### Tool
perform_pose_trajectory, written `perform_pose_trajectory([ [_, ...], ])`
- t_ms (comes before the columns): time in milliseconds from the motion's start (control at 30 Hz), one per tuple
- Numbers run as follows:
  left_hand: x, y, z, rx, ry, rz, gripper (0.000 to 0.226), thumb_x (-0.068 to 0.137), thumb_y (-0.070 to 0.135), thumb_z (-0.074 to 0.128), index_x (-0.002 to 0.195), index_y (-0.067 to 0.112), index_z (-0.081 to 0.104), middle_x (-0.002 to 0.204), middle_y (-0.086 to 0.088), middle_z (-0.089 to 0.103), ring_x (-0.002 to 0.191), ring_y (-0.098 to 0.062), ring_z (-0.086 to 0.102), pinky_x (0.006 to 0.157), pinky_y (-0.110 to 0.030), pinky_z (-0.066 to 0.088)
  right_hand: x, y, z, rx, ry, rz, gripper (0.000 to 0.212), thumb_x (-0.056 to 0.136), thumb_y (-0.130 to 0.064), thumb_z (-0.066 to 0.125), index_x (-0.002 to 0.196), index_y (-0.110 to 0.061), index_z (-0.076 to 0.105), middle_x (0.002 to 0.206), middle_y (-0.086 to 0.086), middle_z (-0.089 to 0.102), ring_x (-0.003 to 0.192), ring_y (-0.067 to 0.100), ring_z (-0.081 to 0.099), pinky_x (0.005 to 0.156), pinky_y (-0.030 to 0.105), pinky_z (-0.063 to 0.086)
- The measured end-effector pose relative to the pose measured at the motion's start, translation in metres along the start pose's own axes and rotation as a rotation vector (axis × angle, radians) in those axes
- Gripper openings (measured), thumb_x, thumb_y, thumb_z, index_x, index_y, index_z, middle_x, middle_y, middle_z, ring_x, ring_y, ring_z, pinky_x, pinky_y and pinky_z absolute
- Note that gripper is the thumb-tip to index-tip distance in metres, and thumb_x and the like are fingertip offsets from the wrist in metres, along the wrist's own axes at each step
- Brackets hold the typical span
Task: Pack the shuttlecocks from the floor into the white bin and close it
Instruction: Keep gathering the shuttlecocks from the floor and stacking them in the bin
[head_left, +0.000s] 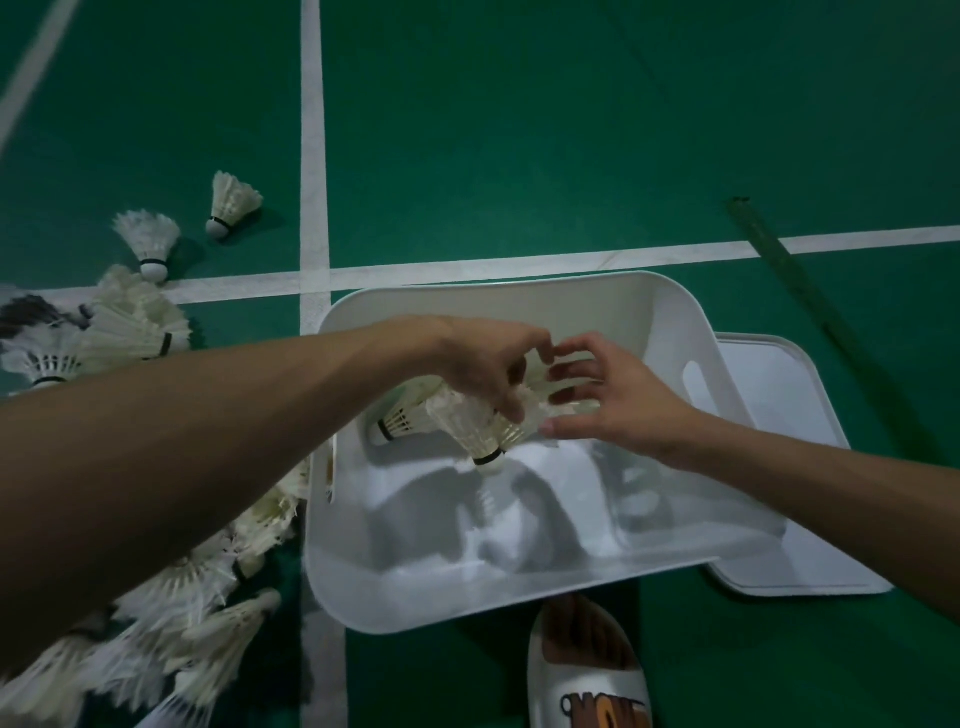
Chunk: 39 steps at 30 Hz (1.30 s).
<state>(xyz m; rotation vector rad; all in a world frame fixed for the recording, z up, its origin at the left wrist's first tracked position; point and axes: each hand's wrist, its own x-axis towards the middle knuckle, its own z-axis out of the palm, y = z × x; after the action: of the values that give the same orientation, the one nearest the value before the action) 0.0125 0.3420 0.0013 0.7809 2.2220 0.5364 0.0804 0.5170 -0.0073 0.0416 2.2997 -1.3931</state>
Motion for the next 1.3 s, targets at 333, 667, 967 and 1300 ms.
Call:
perform_pose_trajectory([
  [333,-0.038,0.005,0.003,-0.073,0.090,0.148,0.076,0.074,0.008,0.078,0.136,0.023,0.037,0.083,0.014,0.056,0.072,0.000,0.058,0.060,-0.003,0.043,-0.006,-0.016,0.019,-0.117,-0.059,-0.077,0.079,0.064,-0.014,0.088,0.122,-0.027,0.035,0.109,-0.009,0.051,0.093,0.010,0.060,0.067,0.021,0.053],
  [667,-0.053,-0.014,-0.007,-0.004,0.104,-0.010,0.058,0.081,0.008,0.072,0.132,0.023,0.049,0.126,0.003,0.054,0.103,-0.015,0.059,0.078,-0.021,0.048,-0.010,-0.005,0.006,-0.620,-0.072,-0.042,0.067,0.072,-0.013,0.075,0.130,-0.028,0.044,0.098,-0.008,0.058,0.065,0.002,0.050,0.054,0.012,0.039],
  [967,-0.060,-0.028,-0.015,0.370,0.223,-0.138,0.051,0.074,0.017,0.079,0.122,0.020,0.061,0.121,-0.001,0.060,0.107,-0.021,0.056,0.090,-0.036,0.048,-0.007,-0.004,0.049,-0.734,-0.223,0.002,0.057,0.071,-0.030,0.080,0.119,-0.017,0.051,0.111,0.002,0.061,0.086,0.017,0.060,0.071,0.027,0.049],
  [1300,-0.058,-0.039,-0.018,0.396,0.260,-0.144,0.043,0.075,0.018,0.079,0.115,0.011,0.064,0.112,-0.006,0.064,0.099,-0.023,0.059,0.076,-0.027,0.047,0.030,0.002,0.124,-0.748,-0.269,-0.048,0.063,0.071,-0.032,0.082,0.124,-0.014,0.053,0.114,0.005,0.062,0.096,0.021,0.059,0.071,0.020,0.039],
])
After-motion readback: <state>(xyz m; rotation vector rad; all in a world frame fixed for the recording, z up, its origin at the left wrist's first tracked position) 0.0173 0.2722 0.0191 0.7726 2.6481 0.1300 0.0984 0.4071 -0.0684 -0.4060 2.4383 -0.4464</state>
